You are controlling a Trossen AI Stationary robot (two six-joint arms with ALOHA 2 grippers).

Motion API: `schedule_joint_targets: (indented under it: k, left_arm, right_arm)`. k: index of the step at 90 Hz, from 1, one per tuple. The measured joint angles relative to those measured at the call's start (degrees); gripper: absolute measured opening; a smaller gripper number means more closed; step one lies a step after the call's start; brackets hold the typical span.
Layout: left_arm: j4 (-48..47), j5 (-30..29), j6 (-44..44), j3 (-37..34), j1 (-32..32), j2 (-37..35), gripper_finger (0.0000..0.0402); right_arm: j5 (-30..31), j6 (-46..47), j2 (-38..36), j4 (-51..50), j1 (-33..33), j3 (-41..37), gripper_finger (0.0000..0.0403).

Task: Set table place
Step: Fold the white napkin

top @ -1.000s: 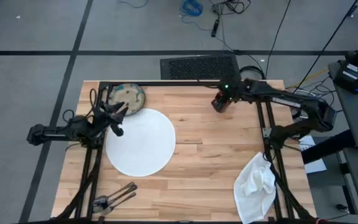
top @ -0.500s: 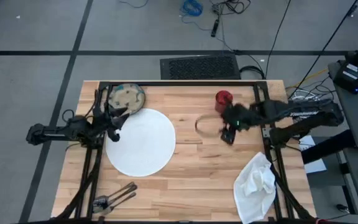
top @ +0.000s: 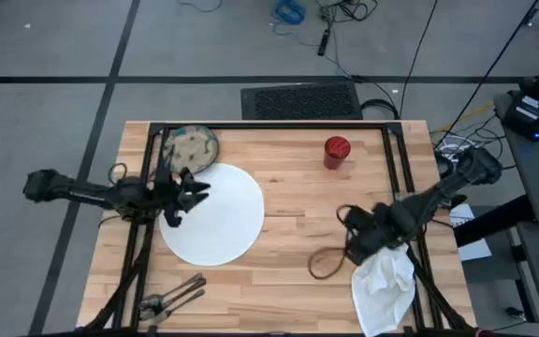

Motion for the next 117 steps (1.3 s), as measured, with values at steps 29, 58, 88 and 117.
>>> schedule_joint_targets:
  k: [29, 58, 88, 117]
  left_arm:
    - [18.82, -0.06, 5.58, 4.97, -7.64, 20.23, 0.0145]
    - [18.25, -0.78, 9.02, 9.95, -8.18, 29.98, 0.0145]
    - [18.33, -4.14, 8.75, 10.1, -8.14, 31.15, 0.0145]
    - [17.31, -5.27, 11.59, 10.12, -8.12, 31.15, 0.0145]
  right_arm:
    - [-7.65, 18.76, 0.52, -5.7, 5.88, -5.52, 0.0192]
    - [-16.51, 21.8, 0.02, 10.31, 3.43, -19.57, 0.0192]
    - [-16.57, 20.4, 0.0, 10.82, 3.07, -20.65, 0.0176]
    - [-19.93, 12.46, 0.0, 17.36, 3.02, -20.65, 0.0019]
